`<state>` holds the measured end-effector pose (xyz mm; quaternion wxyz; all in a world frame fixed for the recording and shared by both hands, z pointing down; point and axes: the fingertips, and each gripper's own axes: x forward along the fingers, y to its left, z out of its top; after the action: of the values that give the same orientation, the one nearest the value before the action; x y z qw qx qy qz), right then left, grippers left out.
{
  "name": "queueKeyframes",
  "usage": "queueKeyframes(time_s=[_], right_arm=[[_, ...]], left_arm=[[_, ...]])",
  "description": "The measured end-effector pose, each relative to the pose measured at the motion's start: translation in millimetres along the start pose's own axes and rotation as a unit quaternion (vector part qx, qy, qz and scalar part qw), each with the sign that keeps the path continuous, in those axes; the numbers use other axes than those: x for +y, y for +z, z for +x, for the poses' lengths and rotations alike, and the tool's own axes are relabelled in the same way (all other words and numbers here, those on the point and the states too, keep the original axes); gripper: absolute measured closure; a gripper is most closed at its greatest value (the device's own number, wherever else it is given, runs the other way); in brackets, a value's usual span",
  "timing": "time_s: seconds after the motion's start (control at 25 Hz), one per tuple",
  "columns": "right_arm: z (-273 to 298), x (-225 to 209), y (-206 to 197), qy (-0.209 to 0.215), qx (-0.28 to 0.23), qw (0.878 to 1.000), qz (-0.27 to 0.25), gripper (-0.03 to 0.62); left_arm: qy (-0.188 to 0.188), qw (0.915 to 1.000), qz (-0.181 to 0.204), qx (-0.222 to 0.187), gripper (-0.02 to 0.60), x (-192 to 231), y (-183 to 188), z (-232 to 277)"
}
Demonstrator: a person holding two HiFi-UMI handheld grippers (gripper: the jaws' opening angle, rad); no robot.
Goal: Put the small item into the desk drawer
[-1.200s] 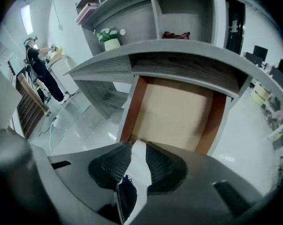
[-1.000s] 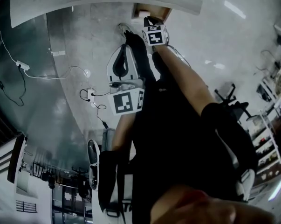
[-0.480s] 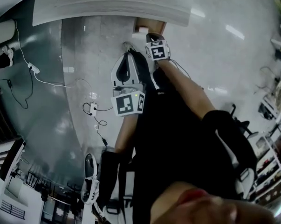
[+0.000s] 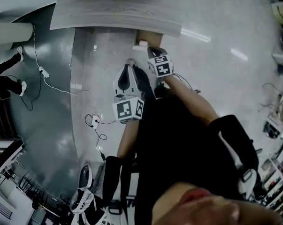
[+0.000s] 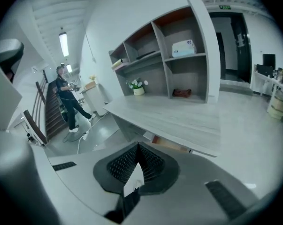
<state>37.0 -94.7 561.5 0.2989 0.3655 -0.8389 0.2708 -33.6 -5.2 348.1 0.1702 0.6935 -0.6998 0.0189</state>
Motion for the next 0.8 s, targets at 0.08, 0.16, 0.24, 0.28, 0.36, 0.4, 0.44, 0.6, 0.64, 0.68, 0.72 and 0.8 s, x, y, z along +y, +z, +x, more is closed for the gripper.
queueKeyframes(time_s=[0.08, 0.16, 0.24, 0.28, 0.36, 0.4, 0.44, 0.6, 0.64, 0.68, 0.72, 0.8], right_arm=[[-18, -2, 4, 0.004, -0.020, 1.000, -0.012, 0.594], [-36, 2, 10, 0.012, -0.040, 0.999, -0.022, 0.594], [-56, 13, 17, 0.033, -0.055, 0.998, -0.027, 0.594], [-66, 19, 20, 0.043, -0.062, 0.997, -0.031, 0.594], [-84, 27, 28, 0.055, -0.082, 0.994, -0.040, 0.594], [-94, 31, 33, 0.058, -0.094, 0.993, -0.044, 0.594], [-104, 34, 38, 0.061, -0.104, 0.992, -0.047, 0.594], [-139, 48, 48, 0.071, -0.136, 0.987, -0.053, 0.594], [-148, 50, 51, 0.072, -0.144, 0.986, -0.052, 0.594], [-156, 53, 54, 0.073, -0.151, 0.985, -0.050, 0.594], [-164, 56, 57, 0.073, -0.158, 0.984, -0.049, 0.594], [-178, 63, 60, 0.075, -0.167, 0.982, -0.048, 0.594]], left_arm=[[0.004, 1.0000, 0.002, -0.008, 0.583, -10, 4, -9], [0.005, 0.9999, 0.002, -0.013, 0.583, -16, 6, -18], [0.005, 0.9999, 0.005, -0.015, 0.583, -19, 7, -27], [0.004, 0.9999, 0.006, -0.014, 0.583, -20, 8, -31], [-0.001, 0.9999, 0.010, -0.013, 0.583, -22, 10, -38], [-0.004, 0.9999, 0.012, -0.011, 0.583, -23, 10, -42], [-0.007, 0.9998, 0.013, -0.009, 0.583, -23, 10, -44], [-0.014, 0.9997, 0.019, -0.004, 0.583, -22, 7, -53], [-0.016, 0.9996, 0.022, -0.003, 0.583, -22, 8, -56], [-0.018, 0.9995, 0.026, -0.003, 0.583, -22, 10, -57], [-0.019, 0.9994, 0.028, -0.006, 0.583, -21, 14, -59], [-0.019, 0.9994, 0.021, -0.019, 0.583, -18, 25, -62]])
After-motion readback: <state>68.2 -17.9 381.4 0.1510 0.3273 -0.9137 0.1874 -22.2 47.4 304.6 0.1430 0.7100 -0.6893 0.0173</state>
